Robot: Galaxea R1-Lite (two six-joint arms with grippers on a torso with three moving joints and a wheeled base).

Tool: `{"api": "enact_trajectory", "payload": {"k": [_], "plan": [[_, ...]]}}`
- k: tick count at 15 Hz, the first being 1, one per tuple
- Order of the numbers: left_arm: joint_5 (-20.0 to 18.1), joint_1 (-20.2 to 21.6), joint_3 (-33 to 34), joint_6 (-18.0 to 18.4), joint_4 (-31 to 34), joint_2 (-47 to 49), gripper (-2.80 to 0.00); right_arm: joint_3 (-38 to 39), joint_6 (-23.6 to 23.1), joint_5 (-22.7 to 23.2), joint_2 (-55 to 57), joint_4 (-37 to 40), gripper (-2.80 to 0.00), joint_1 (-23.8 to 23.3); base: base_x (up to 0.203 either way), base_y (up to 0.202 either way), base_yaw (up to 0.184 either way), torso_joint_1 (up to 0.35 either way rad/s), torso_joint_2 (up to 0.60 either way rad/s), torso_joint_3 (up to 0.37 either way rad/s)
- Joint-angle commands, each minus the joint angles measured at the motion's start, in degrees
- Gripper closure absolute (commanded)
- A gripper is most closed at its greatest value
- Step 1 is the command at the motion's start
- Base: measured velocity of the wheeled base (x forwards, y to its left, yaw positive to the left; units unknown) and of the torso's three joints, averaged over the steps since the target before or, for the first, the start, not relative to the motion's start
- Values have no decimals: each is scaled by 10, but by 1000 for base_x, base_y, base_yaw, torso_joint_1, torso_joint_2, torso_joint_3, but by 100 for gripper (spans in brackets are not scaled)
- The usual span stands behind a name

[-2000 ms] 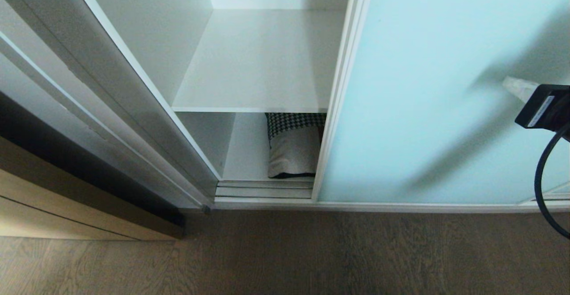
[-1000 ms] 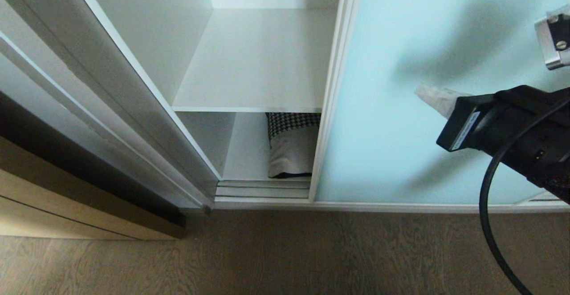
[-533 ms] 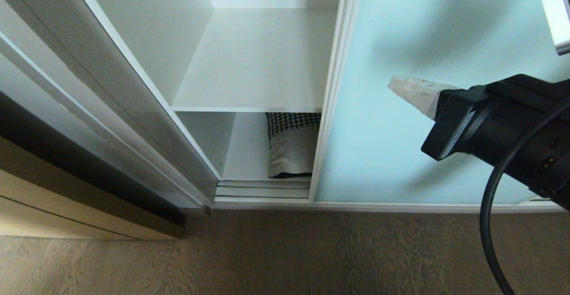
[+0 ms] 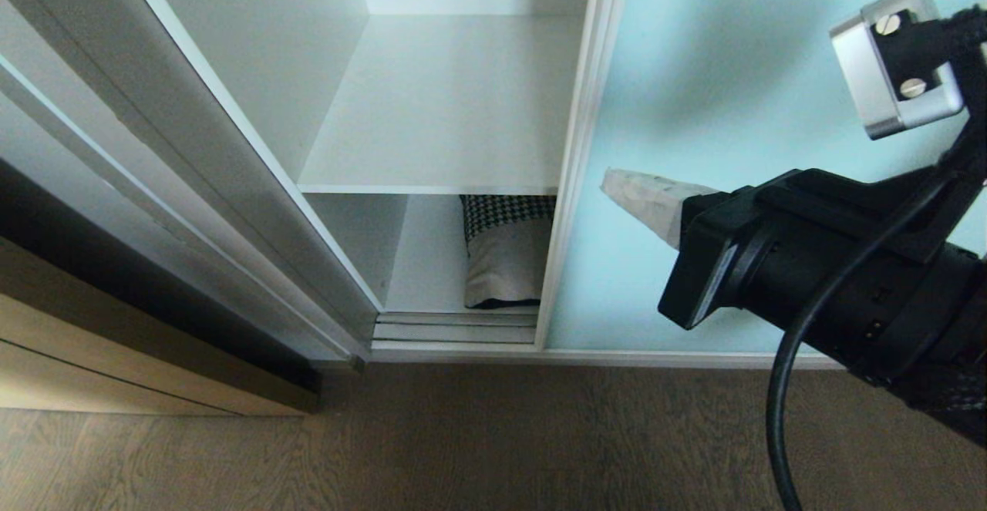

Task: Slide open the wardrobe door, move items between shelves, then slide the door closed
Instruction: Close the door

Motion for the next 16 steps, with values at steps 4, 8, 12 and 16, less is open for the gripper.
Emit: {"api": "enact_trajectory", "payload": {"k": [4,8,12,16], "plan": [[0,0,1,0,0,1,0,-26,2,8,53,-10,0,-3,0,0,0,0,0,0],[0,0,1,0,0,1,0,-22,3,10,83,-78,0,-43,0,0,0,0,0,0],[0,0,1,0,0,1,0,-10,3,11,72,-85,0,-53,0,0,0,0,0,0],[0,1,1,0,0,1,0,-15,14,9,104,-116,0,-88,0,0,0,0,0,0]]}}
